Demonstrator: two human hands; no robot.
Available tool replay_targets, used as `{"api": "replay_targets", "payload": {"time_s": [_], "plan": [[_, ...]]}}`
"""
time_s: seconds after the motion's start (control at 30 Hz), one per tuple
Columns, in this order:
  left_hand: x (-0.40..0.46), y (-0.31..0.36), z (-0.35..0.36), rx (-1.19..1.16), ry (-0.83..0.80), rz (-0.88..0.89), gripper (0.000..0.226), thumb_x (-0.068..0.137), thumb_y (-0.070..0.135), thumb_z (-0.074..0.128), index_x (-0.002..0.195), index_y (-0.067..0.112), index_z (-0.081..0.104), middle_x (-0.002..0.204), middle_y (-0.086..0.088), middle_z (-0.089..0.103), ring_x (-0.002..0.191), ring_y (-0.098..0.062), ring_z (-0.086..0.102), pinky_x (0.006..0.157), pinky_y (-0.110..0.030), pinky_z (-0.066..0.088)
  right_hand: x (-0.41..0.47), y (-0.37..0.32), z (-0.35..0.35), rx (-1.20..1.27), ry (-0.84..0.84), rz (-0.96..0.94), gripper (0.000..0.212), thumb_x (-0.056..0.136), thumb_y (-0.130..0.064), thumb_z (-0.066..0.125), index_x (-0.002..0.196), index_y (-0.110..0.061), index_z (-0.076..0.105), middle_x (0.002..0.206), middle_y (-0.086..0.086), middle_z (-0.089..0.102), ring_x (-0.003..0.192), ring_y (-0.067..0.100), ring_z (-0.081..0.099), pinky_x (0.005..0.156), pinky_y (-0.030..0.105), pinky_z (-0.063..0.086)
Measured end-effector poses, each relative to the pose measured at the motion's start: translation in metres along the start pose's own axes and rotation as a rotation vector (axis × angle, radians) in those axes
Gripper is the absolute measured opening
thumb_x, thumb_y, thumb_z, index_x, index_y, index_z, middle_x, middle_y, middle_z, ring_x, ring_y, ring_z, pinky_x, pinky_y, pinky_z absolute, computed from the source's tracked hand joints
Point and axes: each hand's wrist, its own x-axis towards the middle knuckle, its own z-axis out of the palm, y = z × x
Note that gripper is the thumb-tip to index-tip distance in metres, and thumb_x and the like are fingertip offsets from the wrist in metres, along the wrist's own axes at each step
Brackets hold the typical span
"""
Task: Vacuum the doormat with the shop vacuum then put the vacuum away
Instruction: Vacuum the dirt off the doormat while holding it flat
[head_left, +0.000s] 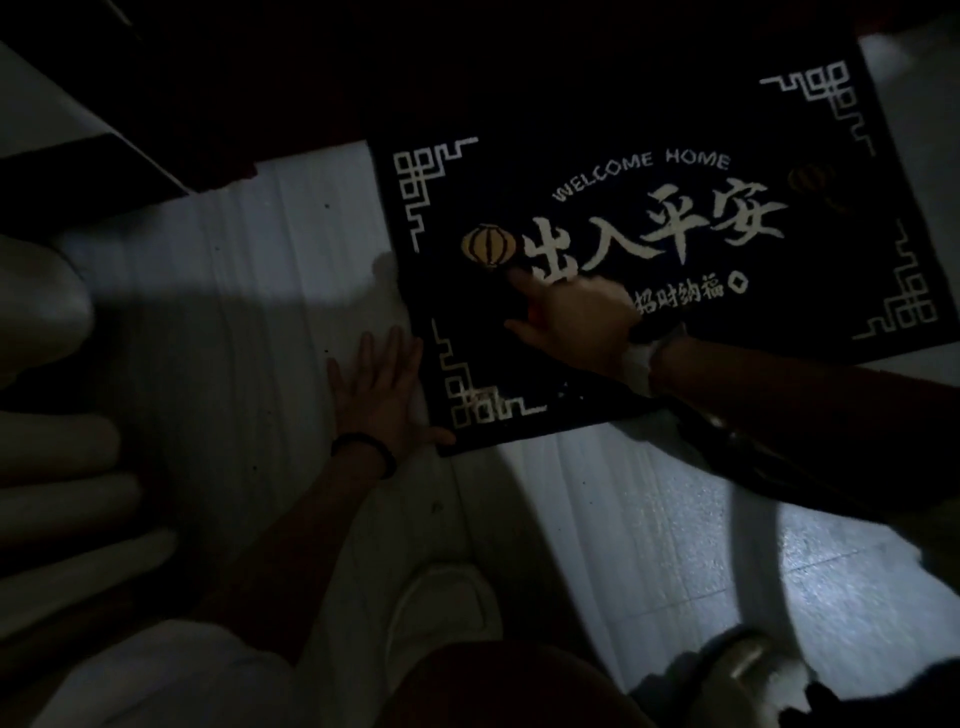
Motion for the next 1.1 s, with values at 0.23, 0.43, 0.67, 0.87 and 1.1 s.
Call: {"api": "replay_targets", "payload": {"time_s": [0.23,0.43,0.67,0.87,1.1], "plan": [[-0.004,0.002,-0.001,-0.015,0.040,0.006,0.117,0.065,0.070,0.061,0.148,0.023,-0.007,0.156,-0.001,-0.016,0.142,-0.025,-0.021,0.109,-0.058,-0.015,-0.068,0.002,0.011,0.008,-0.068,-0.091,0.062,0.093,-0.053,0.037,0.147,-0.029,0.017,0.109,0.006,0.067,0.095,0.025,0.064,0.074,0.031,0.048],[-0.012,0.007,0.004,-0.063,0.054,-0.062,0.118,0.066,0.068,0.062,0.148,0.020,-0.007,0.156,0.001,-0.015,0.143,-0.023,-0.019,0.110,-0.057,-0.012,-0.036,0.022,-0.007,0.052,0.065,0.070,0.060,0.093,-0.052,0.035,0.146,-0.026,0.021,0.096,0.014,0.065,0.081,0.029,0.063,0.065,0.032,0.047],[-0.008,0.005,-0.003,-0.111,-0.002,-0.014,0.123,0.064,0.067,0.065,0.143,0.025,-0.020,0.155,0.000,-0.021,0.142,-0.024,-0.022,0.110,-0.058,-0.010,-0.080,0.004,0.020,0.060,0.016,-0.166,0.057,0.093,-0.048,0.045,0.141,-0.019,0.036,0.093,0.008,0.069,0.078,0.024,0.067,0.061,0.024,0.043],[0.001,0.007,-0.018,0.049,-0.062,0.126,0.122,0.065,0.068,0.064,0.147,0.020,-0.011,0.155,0.003,-0.021,0.142,-0.025,-0.020,0.112,-0.056,-0.004,-0.109,0.019,0.014,0.017,-0.056,-0.148,0.056,0.093,-0.052,0.039,0.143,-0.029,0.029,0.101,0.004,0.067,0.087,0.022,0.066,0.067,0.026,0.047],[0.005,0.006,-0.025,0.025,-0.188,0.121,0.122,0.067,0.064,0.066,0.146,0.020,-0.016,0.153,0.005,-0.026,0.141,-0.026,-0.023,0.112,-0.060,-0.003,-0.112,0.078,-0.009,0.042,-0.055,0.365,0.058,0.092,-0.055,0.034,0.144,-0.032,0.022,0.101,0.010,0.066,0.089,0.028,0.062,0.066,0.028,0.042]]}}
